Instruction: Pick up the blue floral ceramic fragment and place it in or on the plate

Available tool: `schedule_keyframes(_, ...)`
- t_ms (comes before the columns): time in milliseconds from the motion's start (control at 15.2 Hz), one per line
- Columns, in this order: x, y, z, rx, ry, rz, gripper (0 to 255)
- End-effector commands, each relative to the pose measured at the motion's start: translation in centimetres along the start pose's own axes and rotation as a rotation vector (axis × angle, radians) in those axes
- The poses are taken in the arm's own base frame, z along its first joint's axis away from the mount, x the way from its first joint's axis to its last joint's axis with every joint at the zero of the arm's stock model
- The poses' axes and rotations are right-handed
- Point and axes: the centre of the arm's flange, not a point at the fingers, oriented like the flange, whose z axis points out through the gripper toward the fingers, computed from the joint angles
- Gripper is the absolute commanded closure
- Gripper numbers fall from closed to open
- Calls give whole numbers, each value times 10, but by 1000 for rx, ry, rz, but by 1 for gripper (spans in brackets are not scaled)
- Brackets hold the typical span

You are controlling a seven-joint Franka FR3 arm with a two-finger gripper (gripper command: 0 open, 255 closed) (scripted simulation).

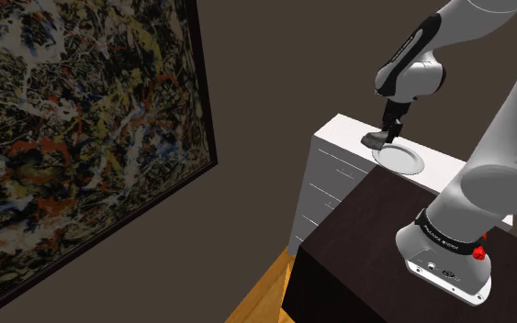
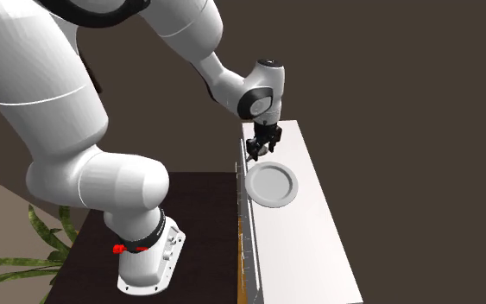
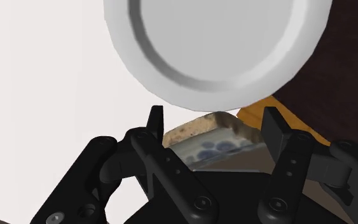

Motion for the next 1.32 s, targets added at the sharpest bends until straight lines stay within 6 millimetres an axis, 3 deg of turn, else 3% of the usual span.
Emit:
schedule_keyframes(0,-26,-6,0,0,1,-1,255)
schedule_keyframes(396,-106,-21,6,0,1,-1,255)
schedule_keyframes(1056,-102,-18,58,0,1,-1,255)
schedule_keyframes(1122,-101,-19,53,0,0,-3,255)
schedule_keyframes(1188,-101,-19,53,0,0,-3,0)
schedule_keyframes(1254,-92,-12,49,1,6,23,0)
